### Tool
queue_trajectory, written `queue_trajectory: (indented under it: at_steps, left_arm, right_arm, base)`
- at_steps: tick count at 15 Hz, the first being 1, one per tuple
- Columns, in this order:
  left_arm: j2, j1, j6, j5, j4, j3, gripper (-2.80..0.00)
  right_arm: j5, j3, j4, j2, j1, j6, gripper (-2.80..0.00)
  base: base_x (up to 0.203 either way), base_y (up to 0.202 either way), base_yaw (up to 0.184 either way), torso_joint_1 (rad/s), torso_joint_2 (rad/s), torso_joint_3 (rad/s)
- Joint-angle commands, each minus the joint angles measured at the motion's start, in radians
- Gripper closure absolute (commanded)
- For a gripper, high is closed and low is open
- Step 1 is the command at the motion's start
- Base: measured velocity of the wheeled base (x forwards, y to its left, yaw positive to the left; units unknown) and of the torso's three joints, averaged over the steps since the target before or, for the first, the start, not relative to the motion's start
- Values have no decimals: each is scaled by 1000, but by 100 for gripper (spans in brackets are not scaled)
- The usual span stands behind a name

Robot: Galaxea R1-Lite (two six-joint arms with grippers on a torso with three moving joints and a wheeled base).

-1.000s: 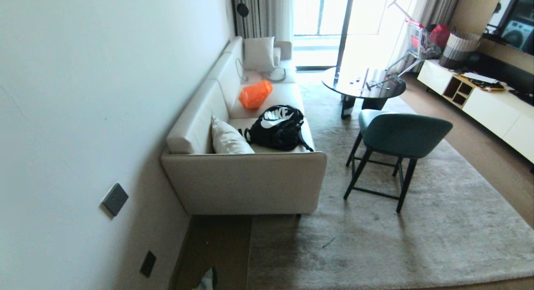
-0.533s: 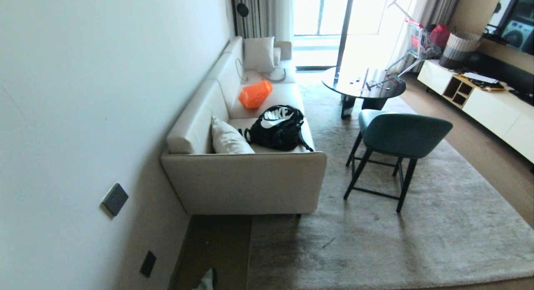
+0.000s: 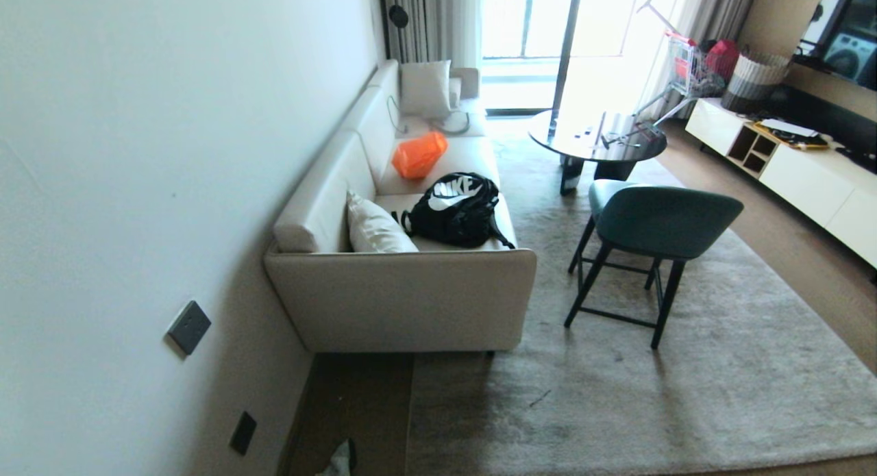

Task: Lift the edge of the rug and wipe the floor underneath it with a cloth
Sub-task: Pick up the rag

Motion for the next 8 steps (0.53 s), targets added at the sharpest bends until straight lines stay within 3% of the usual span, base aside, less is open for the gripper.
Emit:
queue_trajectory:
  at_steps: [1,8]
  left_arm:
    - [0,0,-1,1,0,0,0]
    - [0,0,-1,1,0,0,0]
  right_arm:
    - [0,0,0,1,0,0,0]
    - [0,0,0,1,0,1,0]
  base:
    - [0,0,0,0,0,0]
    - [0,0,0,0,0,0]
